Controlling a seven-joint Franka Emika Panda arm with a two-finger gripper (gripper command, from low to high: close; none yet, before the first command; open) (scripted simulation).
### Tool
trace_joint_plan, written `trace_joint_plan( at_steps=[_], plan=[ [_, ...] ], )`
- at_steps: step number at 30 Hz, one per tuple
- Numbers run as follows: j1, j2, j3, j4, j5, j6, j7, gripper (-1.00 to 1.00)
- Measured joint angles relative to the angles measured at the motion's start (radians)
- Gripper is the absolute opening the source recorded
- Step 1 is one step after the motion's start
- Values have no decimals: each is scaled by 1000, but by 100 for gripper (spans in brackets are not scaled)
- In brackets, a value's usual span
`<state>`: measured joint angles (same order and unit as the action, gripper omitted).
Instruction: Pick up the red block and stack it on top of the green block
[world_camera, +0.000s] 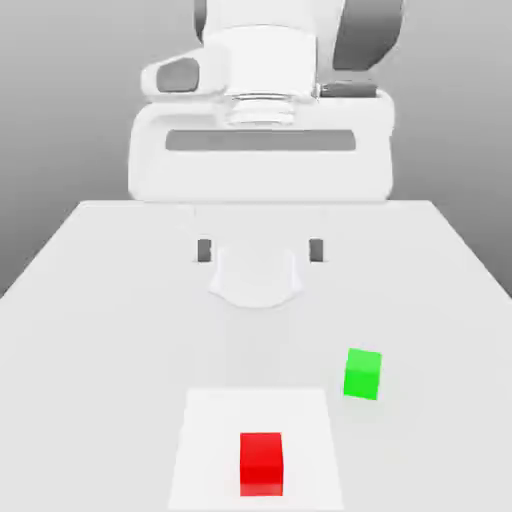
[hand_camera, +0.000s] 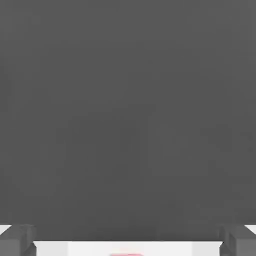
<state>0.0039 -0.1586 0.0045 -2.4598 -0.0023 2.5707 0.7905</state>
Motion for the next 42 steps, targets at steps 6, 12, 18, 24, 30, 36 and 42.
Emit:
trace_joint_plan(
  at_steps=[6, 12, 18, 24, 30, 36, 42],
  plan=[
    [2, 217, 1, -54, 0, 92, -4, 0],
    [3, 435, 1, -64, -2, 231, -4, 0],
    [3, 502, 0, -54, -4, 287, -3, -100],
    [1, 420, 3, -67, -4, 218, -3, -100],
    [88, 220, 62, -179, 26, 130, 141, -100],
    [219, 27, 142, -354, 87, 114, 393, -100],
    [295, -91, 247, -495, 145, 138, 594, -100]
  ],
)
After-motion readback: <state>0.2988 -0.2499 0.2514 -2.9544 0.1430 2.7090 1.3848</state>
